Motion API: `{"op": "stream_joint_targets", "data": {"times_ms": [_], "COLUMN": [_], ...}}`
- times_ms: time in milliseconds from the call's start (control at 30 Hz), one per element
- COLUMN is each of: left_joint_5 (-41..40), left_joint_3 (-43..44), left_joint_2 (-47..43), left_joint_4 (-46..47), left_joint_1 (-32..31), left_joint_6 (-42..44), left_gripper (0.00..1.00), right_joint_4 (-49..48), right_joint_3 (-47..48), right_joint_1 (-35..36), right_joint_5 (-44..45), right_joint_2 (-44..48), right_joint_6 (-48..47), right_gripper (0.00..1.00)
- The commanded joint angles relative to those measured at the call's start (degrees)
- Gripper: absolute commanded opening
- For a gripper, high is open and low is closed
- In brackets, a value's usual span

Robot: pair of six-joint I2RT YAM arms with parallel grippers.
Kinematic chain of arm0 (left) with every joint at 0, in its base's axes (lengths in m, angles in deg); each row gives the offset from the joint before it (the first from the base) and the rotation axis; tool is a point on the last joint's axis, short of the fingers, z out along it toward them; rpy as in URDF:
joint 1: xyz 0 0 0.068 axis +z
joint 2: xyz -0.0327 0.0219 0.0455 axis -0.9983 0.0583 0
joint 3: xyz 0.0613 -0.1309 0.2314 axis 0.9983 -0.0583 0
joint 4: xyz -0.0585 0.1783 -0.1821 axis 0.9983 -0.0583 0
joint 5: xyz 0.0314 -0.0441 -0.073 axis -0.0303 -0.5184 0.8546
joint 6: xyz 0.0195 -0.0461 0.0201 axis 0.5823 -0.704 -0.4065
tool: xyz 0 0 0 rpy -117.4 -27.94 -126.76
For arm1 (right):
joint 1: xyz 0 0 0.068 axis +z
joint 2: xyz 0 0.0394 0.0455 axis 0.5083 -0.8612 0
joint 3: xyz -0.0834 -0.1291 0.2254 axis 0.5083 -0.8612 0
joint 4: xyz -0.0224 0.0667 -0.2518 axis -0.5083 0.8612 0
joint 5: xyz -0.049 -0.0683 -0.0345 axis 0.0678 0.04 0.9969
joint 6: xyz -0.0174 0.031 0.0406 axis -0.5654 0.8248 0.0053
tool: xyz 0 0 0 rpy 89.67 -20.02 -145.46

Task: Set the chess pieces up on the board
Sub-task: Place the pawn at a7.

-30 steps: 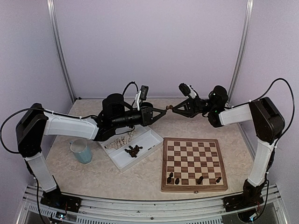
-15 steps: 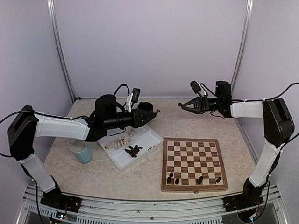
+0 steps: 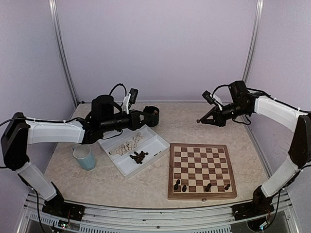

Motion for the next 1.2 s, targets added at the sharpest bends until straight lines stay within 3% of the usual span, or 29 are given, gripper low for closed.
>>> {"op": "stream_joint_targets", "data": {"times_ms": [0, 233, 600, 1167], "left_joint_5": [-0.98, -0.91, -1.41, -1.9], "left_joint_3": [-1.0, -1.03, -0.19, -1.9], "left_joint_2": [-1.5, -1.41, 0.54, 0.45], "left_joint_4": [-1.72, -2.45, -2.35, -2.86], "left_joint_1": [0.32, 0.32, 0.41, 0.75], "left_joint_6": [2.32, 2.92, 3.68, 4.25], "left_gripper": [0.06, 0.07, 0.07, 0.07], "right_joint_4": [10.81, 11.34, 15.01, 17.73], "right_joint_3": [-3.39, -16.69, -33.84, -40.02], "right_joint_1": [1.54, 3.23, 8.93, 21.61], "right_joint_5": [20.8, 40.87, 49.53, 56.09], "right_joint_2": [7.45, 21.19, 39.08, 40.48], "right_joint_6": [-16.5, -31.74, -47.18, -49.2], "right_gripper": [0.02, 0.02, 0.03, 0.05]}}
